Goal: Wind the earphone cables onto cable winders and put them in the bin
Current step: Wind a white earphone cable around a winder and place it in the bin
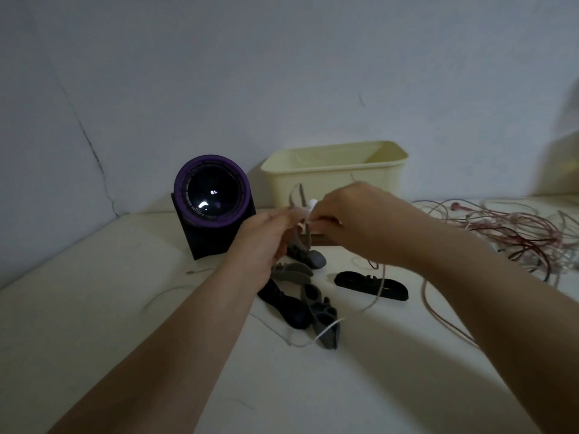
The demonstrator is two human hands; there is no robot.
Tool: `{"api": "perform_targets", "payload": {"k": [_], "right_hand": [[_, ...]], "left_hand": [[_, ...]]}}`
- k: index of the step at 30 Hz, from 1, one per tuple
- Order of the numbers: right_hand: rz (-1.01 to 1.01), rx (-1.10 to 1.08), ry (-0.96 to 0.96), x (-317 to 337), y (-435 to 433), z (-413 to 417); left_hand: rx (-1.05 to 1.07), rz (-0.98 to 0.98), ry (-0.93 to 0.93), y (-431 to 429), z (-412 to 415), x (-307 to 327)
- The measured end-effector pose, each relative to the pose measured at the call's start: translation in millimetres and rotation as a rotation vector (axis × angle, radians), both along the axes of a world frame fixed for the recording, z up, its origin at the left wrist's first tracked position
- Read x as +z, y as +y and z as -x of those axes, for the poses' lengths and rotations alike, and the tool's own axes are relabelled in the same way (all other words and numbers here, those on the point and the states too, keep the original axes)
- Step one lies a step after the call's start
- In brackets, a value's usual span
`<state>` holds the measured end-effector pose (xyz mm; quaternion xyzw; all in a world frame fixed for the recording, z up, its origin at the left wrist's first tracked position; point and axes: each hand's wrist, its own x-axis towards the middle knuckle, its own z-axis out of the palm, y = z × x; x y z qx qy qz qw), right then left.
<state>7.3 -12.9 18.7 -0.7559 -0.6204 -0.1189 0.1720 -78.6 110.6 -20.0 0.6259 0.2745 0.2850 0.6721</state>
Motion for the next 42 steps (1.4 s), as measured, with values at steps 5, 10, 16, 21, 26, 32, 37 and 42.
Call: {"api": "perform_targets", "payload": {"k": [5,10,16,21,26,32,37,42], "right_hand": [[-0.154,0.052,0.086,36,-3,-19],[-0.307,0.073,0.261,32,-2,-40],[-0.343,0.107,0.38,29,-8,-52],[-0.364,0.135,0.388,34,-18,-59],[-0.456,0.291,0.676,40,-30,-72],[-0.5,0.523,1.253,33,-21,-78],[-0.503,0.519,1.326,20,-7,-78],[-0.439,0.449,1.302,3,13,-54]], "left_hand": [[-0.089,-0.147,-0.081,-6,1,8],[-0.186,-0.134,-0.159,-7,4,10],[-0.205,-0.291,-0.058,-11,9,20],[-0.152,-0.568,0.072,-16,4,36],[-0.259,-0.597,-0.017,-20,1,69],[-0.419,-0.333,-0.104,-20,-5,64],[-0.476,-0.21,-0.139,-19,-1,60],[-0.533,0.049,-0.33,-19,3,64]]}}
